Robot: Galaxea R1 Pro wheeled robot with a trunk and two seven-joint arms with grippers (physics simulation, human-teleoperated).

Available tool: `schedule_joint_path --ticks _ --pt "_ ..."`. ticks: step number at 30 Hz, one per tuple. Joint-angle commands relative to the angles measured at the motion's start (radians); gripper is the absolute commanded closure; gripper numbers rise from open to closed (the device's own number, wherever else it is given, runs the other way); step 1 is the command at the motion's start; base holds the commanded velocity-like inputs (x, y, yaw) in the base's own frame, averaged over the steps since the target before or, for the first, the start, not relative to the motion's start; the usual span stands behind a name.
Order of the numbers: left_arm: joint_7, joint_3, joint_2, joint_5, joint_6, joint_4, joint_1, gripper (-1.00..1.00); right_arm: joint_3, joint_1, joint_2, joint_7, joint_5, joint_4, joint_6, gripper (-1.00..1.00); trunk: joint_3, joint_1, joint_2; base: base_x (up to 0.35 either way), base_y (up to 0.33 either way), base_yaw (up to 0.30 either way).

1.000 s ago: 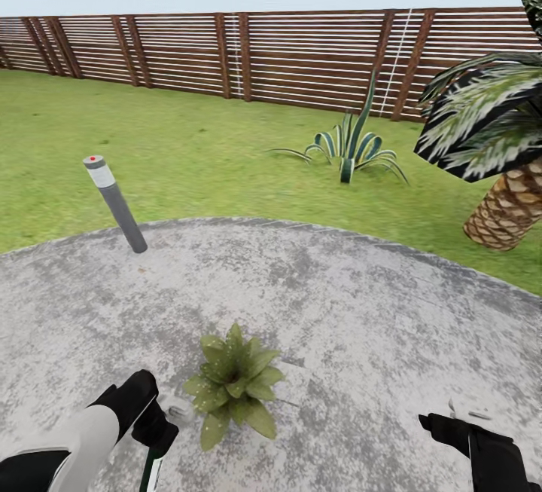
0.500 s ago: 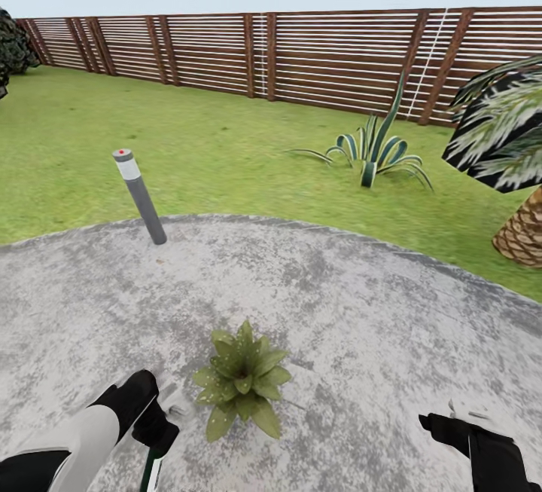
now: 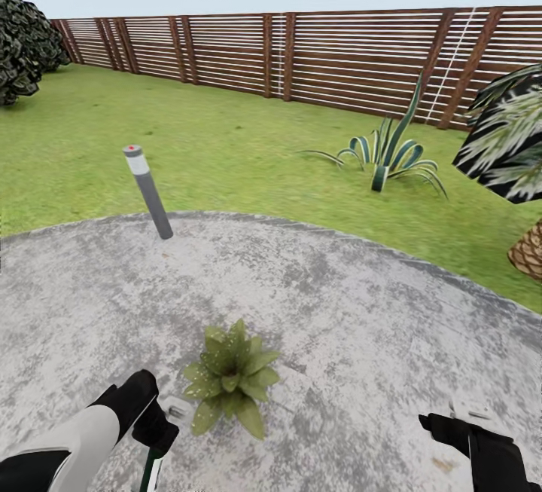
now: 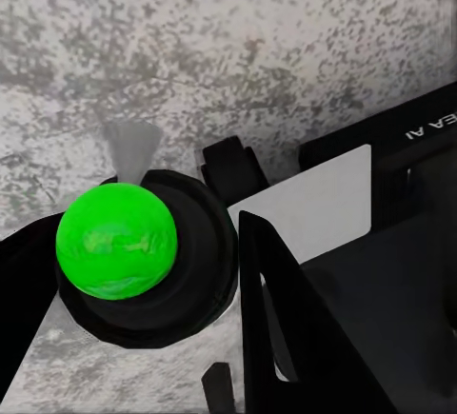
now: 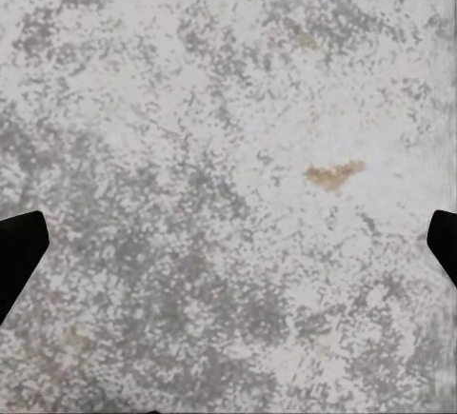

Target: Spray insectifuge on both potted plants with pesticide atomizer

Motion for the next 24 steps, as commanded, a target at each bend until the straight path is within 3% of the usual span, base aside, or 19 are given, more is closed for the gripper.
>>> schedule_joint_path --ticks 1,18,24 --pt "-0.008 0.003 0.0 -0.01 0.004 -0.002 0.0 1.0 -0.003 -0.001 0.0 0.009 0.009 -0.001 0.001 -1.0 -0.001 0.0 0.0 0.0 -0.281 0.165" --pt "-0.008 0.003 -0.001 -0.008 0.004 -0.003 0.0 1.0 -0.003 -0.001 0.0 0.009 0.009 -0.001 0.001 -1.0 -0.001 0.0 0.0 0.001 -0.03 0.247" --pt "-0.008 0.002 -0.001 -0.008 0.004 -0.003 0.0 1.0 -0.003 -0.001 0.0 0.009 0.009 -0.001 0.001 -1.0 -0.001 0.0 0.0 0.156 -0.192 0.065"
